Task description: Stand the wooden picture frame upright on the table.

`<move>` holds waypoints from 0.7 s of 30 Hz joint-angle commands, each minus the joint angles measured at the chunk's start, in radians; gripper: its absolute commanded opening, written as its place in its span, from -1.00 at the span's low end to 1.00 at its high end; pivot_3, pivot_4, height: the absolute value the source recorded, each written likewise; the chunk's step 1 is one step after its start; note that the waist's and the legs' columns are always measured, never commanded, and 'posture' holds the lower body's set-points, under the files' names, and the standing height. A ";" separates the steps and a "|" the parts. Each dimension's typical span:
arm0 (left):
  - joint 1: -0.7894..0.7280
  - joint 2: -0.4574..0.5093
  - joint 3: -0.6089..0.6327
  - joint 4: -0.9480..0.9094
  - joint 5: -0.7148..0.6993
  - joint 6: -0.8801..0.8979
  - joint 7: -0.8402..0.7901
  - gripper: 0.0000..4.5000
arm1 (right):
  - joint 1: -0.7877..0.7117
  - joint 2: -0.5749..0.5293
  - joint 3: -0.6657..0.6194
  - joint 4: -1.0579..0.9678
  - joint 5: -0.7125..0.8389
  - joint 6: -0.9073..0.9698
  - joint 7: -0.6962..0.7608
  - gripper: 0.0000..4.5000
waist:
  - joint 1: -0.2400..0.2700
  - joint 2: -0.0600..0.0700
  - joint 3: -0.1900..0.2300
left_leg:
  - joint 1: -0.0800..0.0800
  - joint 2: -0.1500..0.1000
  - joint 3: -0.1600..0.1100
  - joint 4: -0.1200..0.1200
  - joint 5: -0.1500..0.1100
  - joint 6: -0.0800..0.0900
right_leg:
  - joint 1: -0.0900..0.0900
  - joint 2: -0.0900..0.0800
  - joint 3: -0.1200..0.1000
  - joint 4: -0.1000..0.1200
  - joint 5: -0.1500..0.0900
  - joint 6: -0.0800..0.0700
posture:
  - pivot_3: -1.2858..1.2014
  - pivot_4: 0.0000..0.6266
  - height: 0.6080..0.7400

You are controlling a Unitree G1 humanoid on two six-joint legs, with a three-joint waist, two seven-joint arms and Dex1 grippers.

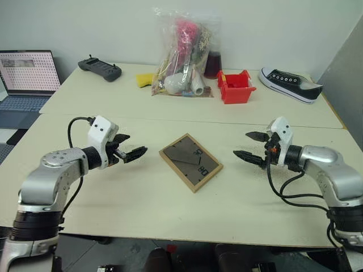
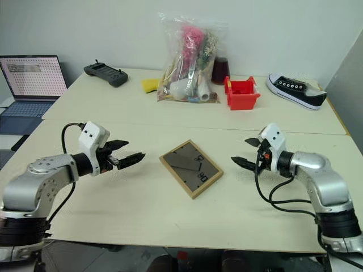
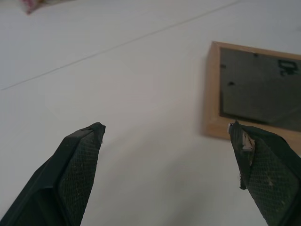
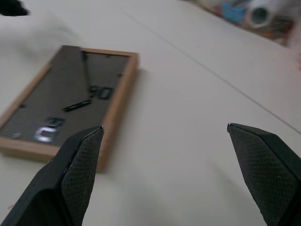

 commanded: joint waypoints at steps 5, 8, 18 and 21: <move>-0.056 -0.007 -0.008 -0.003 0.018 -0.040 -0.001 1.00 | -0.083 0.001 0.047 0.121 -0.049 -0.091 0.066 0.98 | -0.002 0.000 0.000 | 0.000 0.000 0.000 0.000 0.000 0.000 | 0.000 0.000 0.000 0.000 0.000 0.000 | 0.03 -0.52 1.00; -0.049 -0.011 -0.008 -0.012 0.022 -0.035 0.010 1.00 | -0.098 0.025 0.056 0.158 -0.069 -0.115 0.055 0.98 | -0.002 0.000 0.000 | 0.000 0.000 0.000 0.000 0.000 0.001 | 0.000 0.000 0.000 0.000 0.000 0.000 | 0.03 -0.52 1.00; 0.066 -0.175 -0.030 -0.072 0.112 -0.032 0.266 0.12 | -0.209 0.256 0.125 0.425 -0.254 -0.288 -0.156 0.15 | -0.012 0.000 0.000 | 0.000 0.001 0.001 0.000 0.000 0.000 | -0.001 0.000 0.001 0.001 0.000 0.000 | 0.03 -0.52 1.00; 0.075 -0.256 -0.060 -0.077 0.156 -0.032 0.358 -0.19 | -0.191 0.297 0.140 0.443 -0.270 -0.310 -0.163 -0.19 | -0.008 0.000 0.000 | 0.000 0.000 0.001 0.001 0.000 0.000 | -0.001 -0.001 0.001 0.001 0.000 0.000 | 0.03 -0.52 1.00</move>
